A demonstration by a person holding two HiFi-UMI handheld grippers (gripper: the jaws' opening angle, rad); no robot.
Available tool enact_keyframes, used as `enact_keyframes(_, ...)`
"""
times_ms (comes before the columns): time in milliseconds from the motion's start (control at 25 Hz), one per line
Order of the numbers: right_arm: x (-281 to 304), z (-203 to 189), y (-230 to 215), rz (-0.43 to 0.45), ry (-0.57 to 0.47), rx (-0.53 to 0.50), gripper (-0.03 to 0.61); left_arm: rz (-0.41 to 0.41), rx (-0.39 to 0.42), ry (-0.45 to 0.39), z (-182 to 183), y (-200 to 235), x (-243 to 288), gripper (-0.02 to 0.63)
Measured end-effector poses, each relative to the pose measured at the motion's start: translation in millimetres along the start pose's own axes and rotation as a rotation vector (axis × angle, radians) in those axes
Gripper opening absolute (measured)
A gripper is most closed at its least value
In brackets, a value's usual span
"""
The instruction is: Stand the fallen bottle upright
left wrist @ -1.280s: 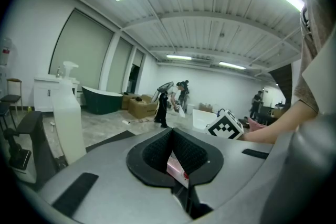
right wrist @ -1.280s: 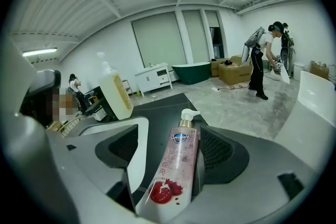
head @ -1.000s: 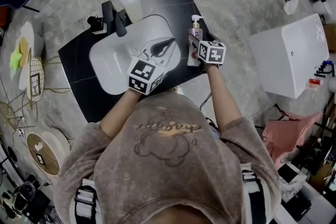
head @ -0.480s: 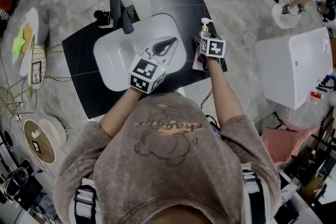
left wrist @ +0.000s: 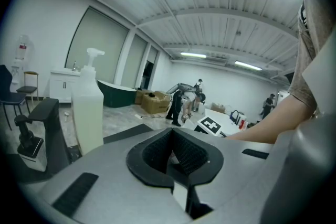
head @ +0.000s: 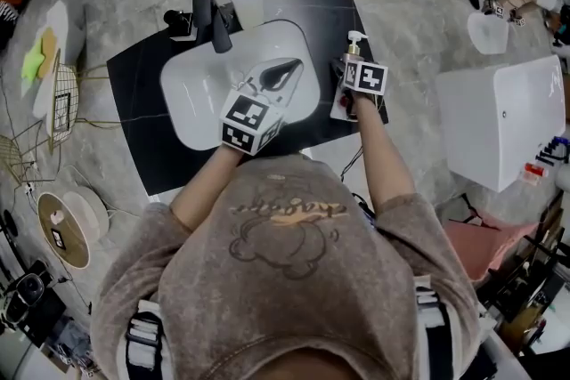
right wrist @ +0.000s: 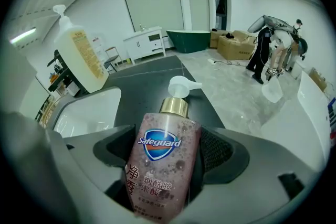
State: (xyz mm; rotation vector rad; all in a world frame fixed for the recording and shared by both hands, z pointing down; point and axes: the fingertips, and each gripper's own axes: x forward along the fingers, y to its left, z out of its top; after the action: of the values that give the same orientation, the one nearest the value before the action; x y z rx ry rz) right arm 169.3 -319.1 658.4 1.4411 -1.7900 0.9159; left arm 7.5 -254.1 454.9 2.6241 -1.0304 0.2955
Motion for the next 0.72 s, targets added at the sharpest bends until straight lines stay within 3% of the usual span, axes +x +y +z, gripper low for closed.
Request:
enact_keyframes(160, 3.2, 0.0, 0.3, -0.029, 0.01, -0.006, 0.378, 0.003, -0.003, 0.001, -2.5, 2.7, -0.1, 0.018)
enact_keyframes(280, 2.5, 0.4, 0.2, -0.041, 0.012, -0.004, 0.341, 0.004, -0.011, -0.001, -2.9, 1.7, -0.4, 0.018)
enact_keyframes(720, -4.1, 1.7, 10.8, -0.001, 0.007, -0.062, 0.318, -0.003, -0.007, 0.0, -3.8, 1.1, -2.3, 0.018)
